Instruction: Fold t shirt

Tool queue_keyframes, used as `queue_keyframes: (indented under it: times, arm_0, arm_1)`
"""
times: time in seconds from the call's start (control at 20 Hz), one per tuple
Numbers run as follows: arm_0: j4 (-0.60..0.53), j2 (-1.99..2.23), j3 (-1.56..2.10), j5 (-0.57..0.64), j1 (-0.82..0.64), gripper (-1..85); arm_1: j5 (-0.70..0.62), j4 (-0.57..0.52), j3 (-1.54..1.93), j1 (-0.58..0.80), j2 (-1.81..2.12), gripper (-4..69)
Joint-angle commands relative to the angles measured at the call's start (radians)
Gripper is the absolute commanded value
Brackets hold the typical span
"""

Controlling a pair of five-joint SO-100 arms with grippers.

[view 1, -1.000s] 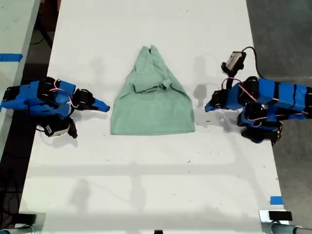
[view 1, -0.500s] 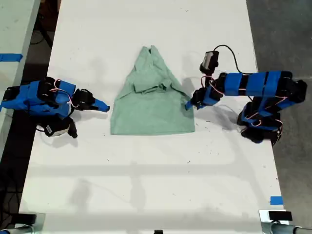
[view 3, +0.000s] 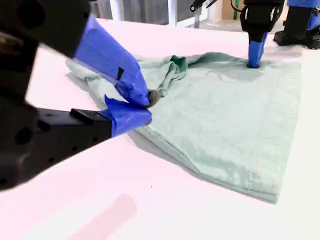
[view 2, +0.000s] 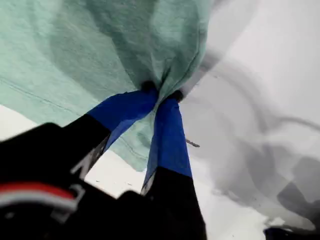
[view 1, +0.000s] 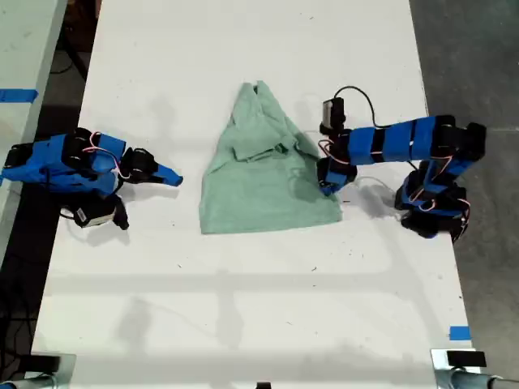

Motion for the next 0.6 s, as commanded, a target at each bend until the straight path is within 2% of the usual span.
queue_keyframes:
  times: [0.0,0.25,0.4,0.55]
  arm_0:
    - [0.002,0.008,0.011,-0.017,0.003,0.0]
    - [0.002,0.008,0.011,-0.017,0.003,0.0]
    - [0.002,0.008,0.011,-0.017,0.003,0.0]
    - [0.002,0.008,0.011,-0.017,0.003,0.0]
  arm_1:
    - [0.035,0.184,-0.158,-0.003,0.071,1.9]
    - [-0.038,0.319,-0.6,-0.075,-0.029,1.8]
    - [-0.091,0.322,-0.887,-0.149,-0.227,1.8]
    - [-0.14,0.265,-1.052,-0.187,-0.42,1.8]
